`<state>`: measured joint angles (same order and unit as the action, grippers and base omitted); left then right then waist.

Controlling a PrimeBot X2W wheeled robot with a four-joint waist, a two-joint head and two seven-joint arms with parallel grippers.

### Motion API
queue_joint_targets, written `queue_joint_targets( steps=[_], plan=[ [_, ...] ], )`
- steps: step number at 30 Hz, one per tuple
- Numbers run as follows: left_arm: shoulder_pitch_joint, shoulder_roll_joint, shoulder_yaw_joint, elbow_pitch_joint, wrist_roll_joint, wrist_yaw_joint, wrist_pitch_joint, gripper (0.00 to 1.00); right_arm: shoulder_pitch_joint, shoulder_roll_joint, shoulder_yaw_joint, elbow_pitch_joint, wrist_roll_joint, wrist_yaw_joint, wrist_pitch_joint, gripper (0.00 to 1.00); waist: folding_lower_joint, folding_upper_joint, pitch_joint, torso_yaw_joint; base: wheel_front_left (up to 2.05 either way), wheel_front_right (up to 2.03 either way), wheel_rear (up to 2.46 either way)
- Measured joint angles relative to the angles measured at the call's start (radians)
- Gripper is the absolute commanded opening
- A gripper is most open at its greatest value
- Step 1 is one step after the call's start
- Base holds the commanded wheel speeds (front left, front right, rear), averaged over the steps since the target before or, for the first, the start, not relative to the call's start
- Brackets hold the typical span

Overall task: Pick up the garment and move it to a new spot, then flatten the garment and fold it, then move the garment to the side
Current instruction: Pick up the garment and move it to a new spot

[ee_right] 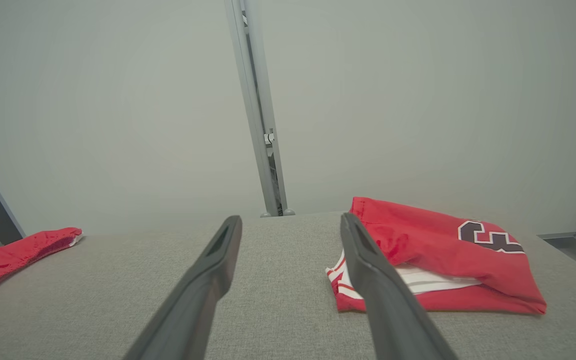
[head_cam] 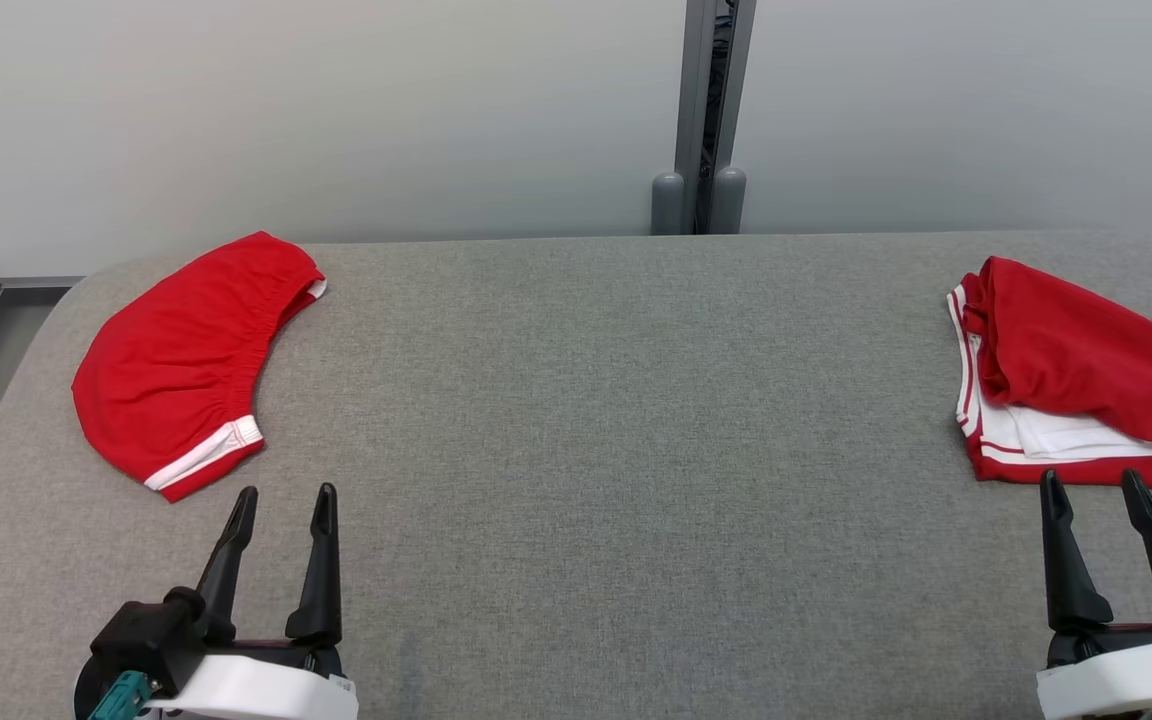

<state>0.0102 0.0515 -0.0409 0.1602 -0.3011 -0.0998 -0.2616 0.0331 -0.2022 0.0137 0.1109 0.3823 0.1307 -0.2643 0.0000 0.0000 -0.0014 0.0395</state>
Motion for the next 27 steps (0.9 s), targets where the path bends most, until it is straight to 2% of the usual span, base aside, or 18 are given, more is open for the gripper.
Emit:
queue_joint_targets(
  steps=[13, 27],
  plan=[
    [-0.016, -0.002, 0.01, 0.029, 0.012, -0.009, 0.0, 1.0, 0.004, 0.002, 0.017, -0.004, -0.004, 0.0, 0.0, 1.0, 0.0, 0.0, -0.005, 0.059, 0.0, 0.0, 0.0],
    [-0.021, -0.002, 0.021, 0.051, 0.019, -0.012, 0.0, 1.0, -0.026, 0.001, 0.087, 0.009, 0.006, 0.0, 0.0, 1.0, 0.0, 0.0, -0.011, 0.232, 0.0, 0.0, 0.0]
  ],
)
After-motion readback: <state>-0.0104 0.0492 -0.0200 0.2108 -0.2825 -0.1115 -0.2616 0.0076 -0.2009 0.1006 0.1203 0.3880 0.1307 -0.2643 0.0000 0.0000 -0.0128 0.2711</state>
